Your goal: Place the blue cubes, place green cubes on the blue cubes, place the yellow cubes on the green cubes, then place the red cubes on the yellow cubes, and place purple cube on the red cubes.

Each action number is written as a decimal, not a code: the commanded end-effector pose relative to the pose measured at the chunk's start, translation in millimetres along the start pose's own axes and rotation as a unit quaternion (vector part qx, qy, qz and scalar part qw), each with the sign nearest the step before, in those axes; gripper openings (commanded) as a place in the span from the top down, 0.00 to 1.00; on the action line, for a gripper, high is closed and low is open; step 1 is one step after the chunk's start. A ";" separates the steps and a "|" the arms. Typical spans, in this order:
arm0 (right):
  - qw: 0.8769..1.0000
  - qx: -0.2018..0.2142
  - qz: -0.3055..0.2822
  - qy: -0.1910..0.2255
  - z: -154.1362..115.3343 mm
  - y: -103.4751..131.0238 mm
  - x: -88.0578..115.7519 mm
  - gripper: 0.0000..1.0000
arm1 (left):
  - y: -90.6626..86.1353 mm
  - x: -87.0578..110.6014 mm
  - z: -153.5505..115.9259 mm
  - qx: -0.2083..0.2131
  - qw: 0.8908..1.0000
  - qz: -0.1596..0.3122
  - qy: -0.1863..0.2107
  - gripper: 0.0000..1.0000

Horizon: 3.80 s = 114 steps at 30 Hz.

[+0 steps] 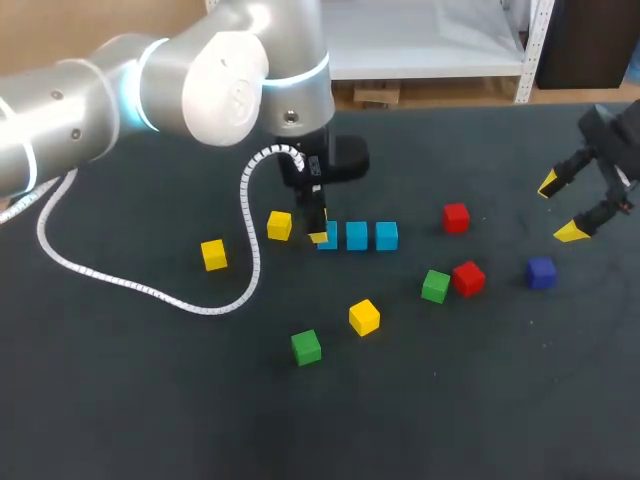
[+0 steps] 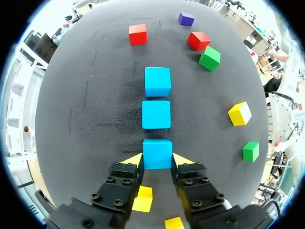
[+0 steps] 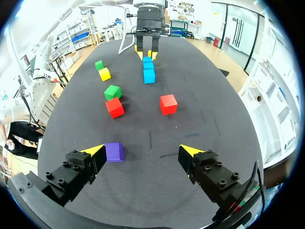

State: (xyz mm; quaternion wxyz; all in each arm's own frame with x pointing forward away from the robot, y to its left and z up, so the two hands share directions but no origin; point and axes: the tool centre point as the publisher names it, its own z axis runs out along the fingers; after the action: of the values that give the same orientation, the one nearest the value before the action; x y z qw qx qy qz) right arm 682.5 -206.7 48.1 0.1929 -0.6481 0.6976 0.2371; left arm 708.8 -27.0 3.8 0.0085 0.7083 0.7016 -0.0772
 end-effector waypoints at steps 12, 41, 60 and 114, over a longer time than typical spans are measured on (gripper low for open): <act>1.000 0.000 0.000 -0.001 0.3 -0.4 0.1 0.00 | 1.8 -0.2 0.6 0.003 1.000 -0.001 0.004 1.00; 1.000 0.000 0.000 -0.001 0.3 -0.4 0.1 0.00 | -7.0 16.6 -10.8 0.001 1.000 0.001 0.017 0.00; 1.000 0.000 0.000 -0.001 0.3 -0.4 0.1 0.00 | -17.2 79.3 -43.2 -0.062 0.997 0.038 -0.015 0.00; 1.000 0.000 0.000 -0.001 0.3 -0.4 0.1 0.00 | -118.0 90.7 -100.5 -0.077 0.810 0.573 -0.099 0.00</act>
State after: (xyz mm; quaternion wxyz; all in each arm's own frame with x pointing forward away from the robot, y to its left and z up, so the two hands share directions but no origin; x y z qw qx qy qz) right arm 682.6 -206.7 48.1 0.1929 -0.6480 0.6976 0.2371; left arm 600.2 79.6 98.9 0.1825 0.9661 0.1669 -0.0744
